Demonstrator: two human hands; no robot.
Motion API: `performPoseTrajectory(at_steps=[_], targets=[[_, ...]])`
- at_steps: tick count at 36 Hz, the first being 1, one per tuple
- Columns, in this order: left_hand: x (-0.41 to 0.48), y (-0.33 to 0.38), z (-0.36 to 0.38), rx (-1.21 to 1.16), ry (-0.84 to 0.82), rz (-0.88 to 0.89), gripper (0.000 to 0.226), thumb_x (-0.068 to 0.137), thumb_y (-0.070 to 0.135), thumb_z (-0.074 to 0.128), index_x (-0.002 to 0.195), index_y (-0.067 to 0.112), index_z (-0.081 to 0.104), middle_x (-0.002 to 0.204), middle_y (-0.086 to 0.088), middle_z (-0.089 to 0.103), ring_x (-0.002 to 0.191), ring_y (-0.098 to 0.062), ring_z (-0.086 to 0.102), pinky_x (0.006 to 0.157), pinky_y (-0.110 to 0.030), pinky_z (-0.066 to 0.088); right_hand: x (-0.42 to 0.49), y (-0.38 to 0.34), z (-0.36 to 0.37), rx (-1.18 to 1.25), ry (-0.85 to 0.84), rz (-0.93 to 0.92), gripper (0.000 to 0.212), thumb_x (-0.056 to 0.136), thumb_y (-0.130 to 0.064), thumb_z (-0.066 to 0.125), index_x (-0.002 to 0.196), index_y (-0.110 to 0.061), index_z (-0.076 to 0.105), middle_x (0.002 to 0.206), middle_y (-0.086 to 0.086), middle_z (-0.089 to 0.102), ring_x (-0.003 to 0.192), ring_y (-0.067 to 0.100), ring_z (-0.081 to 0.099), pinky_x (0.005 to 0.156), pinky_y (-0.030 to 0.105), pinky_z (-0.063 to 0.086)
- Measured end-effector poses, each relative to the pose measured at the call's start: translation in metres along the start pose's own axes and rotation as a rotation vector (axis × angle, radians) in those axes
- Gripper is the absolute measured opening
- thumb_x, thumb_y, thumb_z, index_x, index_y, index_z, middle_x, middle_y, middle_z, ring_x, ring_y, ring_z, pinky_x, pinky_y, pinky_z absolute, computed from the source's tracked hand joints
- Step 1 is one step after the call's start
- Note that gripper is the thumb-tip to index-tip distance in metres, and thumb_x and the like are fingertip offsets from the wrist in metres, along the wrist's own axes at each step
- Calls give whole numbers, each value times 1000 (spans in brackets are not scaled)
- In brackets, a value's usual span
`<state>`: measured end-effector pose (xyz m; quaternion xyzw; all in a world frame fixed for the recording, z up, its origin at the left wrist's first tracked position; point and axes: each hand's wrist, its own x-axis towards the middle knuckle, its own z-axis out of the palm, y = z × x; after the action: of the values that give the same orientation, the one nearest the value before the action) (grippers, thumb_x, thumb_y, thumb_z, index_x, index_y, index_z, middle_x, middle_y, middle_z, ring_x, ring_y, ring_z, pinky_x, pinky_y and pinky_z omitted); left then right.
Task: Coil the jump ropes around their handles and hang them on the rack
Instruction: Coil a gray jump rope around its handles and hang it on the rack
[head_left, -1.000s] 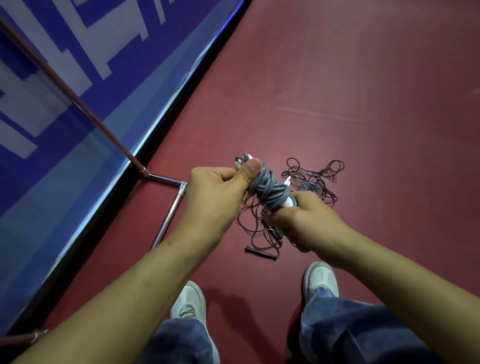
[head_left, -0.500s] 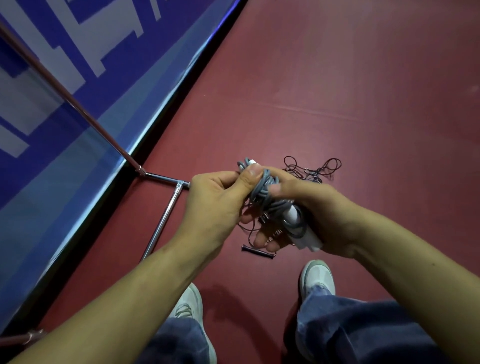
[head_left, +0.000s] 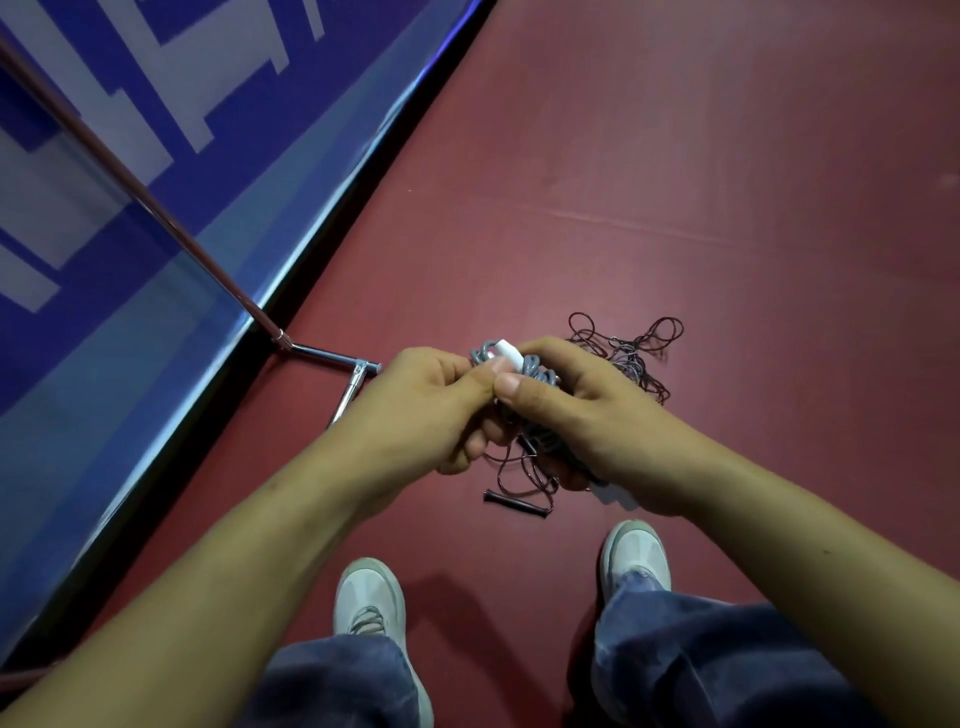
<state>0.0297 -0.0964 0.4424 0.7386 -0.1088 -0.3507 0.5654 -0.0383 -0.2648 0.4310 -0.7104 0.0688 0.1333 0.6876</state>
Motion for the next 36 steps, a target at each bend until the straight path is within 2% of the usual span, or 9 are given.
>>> performPoseTrajectory(at_steps=[6, 9, 12, 16, 19, 22, 28, 32, 36], targets=[[-8, 6, -7, 42, -77, 7, 17, 94, -1, 53, 93, -7, 69, 78, -19, 67, 58, -21, 50, 54, -34, 45, 1, -2, 0, 27, -25, 0, 20, 105, -32, 56, 117, -16, 59, 84, 12, 68, 61, 30, 39, 48, 34, 31], [-14, 6, -5, 104, -65, 28, 22, 82, 7, 58, 100, 5, 71, 73, -13, 62, 58, -20, 59, 60, -37, 54, 2, -1, -2, 22, 13, 2, 21, 105, -32, 57, 116, -15, 59, 83, 11, 68, 57, 28, 41, 48, 33, 31], [-17, 6, -10, 175, 102, 105, 29, 91, -1, 61, 116, 14, 65, 73, -16, 68, 57, -27, 68, 64, -42, 62, 4, -1, -7, 19, 91, 13, 20, 103, -33, 59, 106, -13, 58, 82, 15, 69, 51, 23, 42, 47, 31, 32], [-20, 11, -14, -95, 154, 280, 20, 93, -10, 60, 107, 4, 62, 74, -21, 73, 61, -28, 70, 66, -31, 58, 2, 0, -12, 73, 100, 18, 16, 103, -31, 58, 100, -15, 58, 81, 14, 68, 47, 20, 41, 46, 28, 29], [-21, 14, -12, -294, 133, 338, 20, 86, -11, 68, 102, -1, 63, 83, -22, 76, 82, -34, 76, 80, -33, 61, 2, -3, -9, 109, 93, 12, 20, 104, -30, 57, 109, -11, 57, 79, 13, 68, 49, 21, 40, 48, 30, 27], [-21, 15, -10, -446, 107, 359, 20, 90, -14, 58, 108, -7, 63, 94, -25, 75, 97, -40, 74, 86, -33, 61, 3, -8, -8, 136, 83, 16, 22, 104, -30, 56, 114, -11, 57, 81, 14, 69, 49, 21, 40, 50, 32, 26], [-13, 15, -12, -506, 104, 388, 40, 85, 5, 64, 124, 1, 54, 103, -21, 71, 80, -29, 74, 66, -28, 59, 1, -9, -7, 204, 49, 37, 12, 103, -30, 56, 97, -21, 59, 80, 15, 66, 50, 20, 41, 53, 32, 24], [-6, 11, -12, -537, 50, 340, 33, 90, 15, 63, 120, 6, 55, 117, -22, 72, 79, -21, 62, 62, -25, 47, 2, -9, -5, 193, 24, 39, 12, 104, -31, 55, 97, -22, 59, 80, 15, 67, 49, 20, 42, 52, 31, 25], [-1, 8, -10, -616, 31, 248, 32, 94, 29, 53, 119, 11, 61, 91, -10, 74, 80, -17, 60, 70, -30, 38, 3, -9, -5, 210, 32, 26, 12, 104, -31, 55, 96, -24, 61, 81, 16, 66, 48, 20, 42, 50, 29, 28]])
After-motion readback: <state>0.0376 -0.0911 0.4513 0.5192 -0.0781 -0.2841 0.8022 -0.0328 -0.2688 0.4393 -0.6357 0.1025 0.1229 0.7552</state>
